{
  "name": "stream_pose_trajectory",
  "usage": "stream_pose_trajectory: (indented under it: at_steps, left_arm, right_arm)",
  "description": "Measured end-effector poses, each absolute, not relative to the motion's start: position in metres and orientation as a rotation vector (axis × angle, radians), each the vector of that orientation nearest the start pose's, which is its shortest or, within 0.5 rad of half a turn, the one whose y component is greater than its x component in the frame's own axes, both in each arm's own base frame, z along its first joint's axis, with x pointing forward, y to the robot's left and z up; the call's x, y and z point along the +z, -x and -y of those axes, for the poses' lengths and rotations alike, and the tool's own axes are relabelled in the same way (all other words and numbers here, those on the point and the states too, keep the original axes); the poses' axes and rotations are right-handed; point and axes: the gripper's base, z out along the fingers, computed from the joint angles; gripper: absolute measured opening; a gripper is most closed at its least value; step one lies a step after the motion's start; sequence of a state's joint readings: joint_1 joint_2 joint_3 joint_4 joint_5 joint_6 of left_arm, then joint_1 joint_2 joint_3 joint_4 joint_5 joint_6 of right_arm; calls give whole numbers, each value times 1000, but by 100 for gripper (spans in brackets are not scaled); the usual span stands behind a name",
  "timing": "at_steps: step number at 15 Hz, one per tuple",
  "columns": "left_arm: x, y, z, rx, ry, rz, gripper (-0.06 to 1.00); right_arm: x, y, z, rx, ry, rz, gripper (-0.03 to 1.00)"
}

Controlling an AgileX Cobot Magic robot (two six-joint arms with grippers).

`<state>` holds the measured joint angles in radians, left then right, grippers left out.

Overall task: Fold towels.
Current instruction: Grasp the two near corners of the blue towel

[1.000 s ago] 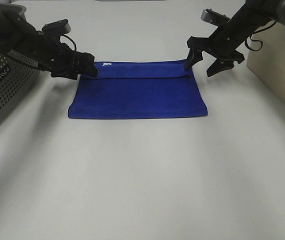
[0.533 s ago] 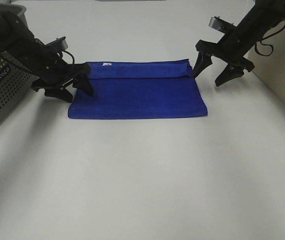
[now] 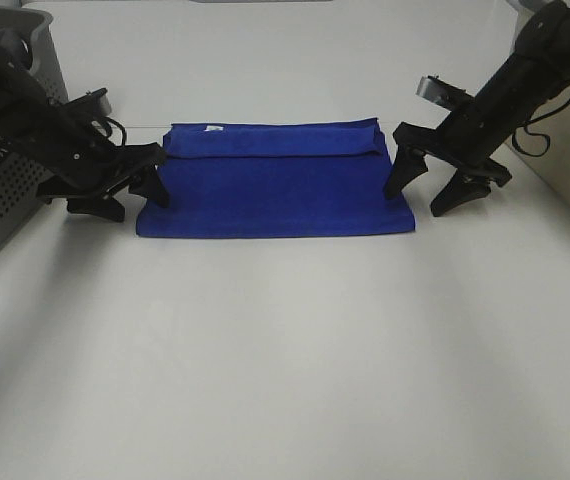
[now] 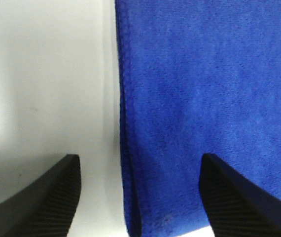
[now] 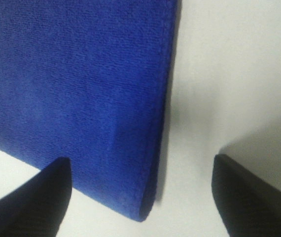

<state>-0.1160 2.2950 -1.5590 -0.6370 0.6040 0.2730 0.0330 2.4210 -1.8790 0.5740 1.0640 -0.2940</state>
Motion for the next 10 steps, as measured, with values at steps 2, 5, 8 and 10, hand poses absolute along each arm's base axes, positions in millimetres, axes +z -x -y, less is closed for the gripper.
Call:
stream_pose_trajectory:
  at_steps: [2,5,8,10]
  left_arm:
    - [97,-456,93,-587,84,-2735,66]
    - [94,-453,109,-607,58,-2738,62]
    - [89,-454,114,-645,121,-2730,45]
    - [85,-454,114,-641,127,-2734,20]
  right_arm:
    - [110,-481,-62,800,70,-2916,75]
    - [106,-482,-72,825,71,-2901,75]
    - [102,-482,-88,823,89,-2888,63]
    - [98,-484,-86,792,45,-2891,37]
